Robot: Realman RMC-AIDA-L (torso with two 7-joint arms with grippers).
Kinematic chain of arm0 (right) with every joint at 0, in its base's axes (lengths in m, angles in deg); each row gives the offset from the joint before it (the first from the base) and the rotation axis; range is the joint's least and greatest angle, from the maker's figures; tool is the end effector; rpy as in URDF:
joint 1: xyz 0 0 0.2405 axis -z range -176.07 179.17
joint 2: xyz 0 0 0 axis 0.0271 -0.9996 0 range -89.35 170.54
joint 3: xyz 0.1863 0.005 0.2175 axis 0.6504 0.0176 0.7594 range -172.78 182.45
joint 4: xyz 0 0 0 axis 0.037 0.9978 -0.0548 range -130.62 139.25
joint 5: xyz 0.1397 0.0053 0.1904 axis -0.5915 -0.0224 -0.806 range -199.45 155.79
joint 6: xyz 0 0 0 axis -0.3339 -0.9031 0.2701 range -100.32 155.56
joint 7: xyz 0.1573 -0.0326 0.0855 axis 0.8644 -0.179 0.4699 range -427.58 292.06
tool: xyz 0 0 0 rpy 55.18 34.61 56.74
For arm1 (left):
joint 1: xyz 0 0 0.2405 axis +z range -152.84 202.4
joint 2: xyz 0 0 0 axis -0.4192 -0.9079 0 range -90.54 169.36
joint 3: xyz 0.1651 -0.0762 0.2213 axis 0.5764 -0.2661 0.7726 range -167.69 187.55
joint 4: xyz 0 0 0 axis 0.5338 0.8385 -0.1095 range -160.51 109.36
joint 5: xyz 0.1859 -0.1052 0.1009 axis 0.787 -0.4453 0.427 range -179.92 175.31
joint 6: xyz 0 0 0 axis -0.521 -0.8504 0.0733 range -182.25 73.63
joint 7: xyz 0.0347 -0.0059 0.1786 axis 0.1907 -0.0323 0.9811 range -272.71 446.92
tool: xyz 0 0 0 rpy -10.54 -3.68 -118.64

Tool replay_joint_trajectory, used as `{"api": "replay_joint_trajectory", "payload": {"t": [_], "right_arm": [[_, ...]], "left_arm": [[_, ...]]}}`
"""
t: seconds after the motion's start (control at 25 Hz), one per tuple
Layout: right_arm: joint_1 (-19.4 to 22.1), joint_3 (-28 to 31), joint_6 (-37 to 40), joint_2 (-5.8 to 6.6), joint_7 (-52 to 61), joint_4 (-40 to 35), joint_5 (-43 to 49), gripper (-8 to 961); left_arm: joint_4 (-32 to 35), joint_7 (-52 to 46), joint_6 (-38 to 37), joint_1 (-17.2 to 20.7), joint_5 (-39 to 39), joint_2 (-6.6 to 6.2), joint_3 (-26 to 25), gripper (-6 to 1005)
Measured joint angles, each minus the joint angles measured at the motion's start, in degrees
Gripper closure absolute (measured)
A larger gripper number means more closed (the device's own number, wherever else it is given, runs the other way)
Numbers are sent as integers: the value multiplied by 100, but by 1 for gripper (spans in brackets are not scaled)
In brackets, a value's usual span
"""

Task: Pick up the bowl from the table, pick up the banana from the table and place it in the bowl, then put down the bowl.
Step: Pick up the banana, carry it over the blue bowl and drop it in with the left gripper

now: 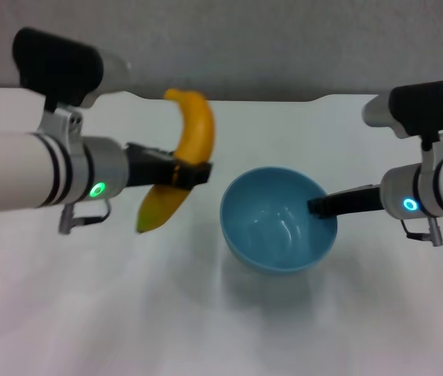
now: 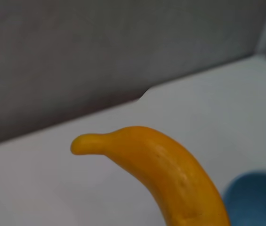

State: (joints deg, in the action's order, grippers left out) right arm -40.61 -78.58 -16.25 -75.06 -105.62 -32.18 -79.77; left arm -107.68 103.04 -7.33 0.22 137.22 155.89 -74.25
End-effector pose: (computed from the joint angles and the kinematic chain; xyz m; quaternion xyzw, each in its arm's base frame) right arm 0.2693 0.4810 -0.1073 -0.8516 0.4513 0.0136 0.2663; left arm -0.1678 0.4424 -0.0621 -0.8738 -0.3446 -0.0849 0.3325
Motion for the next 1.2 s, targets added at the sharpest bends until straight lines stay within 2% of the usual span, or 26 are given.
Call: {"api": "replay_joint_trajectory", "payload": {"t": [0.12, 0.48, 0.8, 1.2], "right_arm": [[-251, -9, -2, -12, 99, 281, -2, 926], [-466, -323, 54, -12, 116, 410, -562, 926], [-513, -350, 72, -2, 109, 406, -791, 926], [-550, -429, 48, -1, 65, 360, -963, 927]], "left_arm": [[-137, 125, -153, -101, -548, 9, 4, 508], [-55, 334, -729, -108, -1446, 23, 210, 509], [491, 1162, -1328, -96, -2740, 29, 582, 509], [1529, 2731, -1514, -137, -4340, 38, 562, 509]]}}
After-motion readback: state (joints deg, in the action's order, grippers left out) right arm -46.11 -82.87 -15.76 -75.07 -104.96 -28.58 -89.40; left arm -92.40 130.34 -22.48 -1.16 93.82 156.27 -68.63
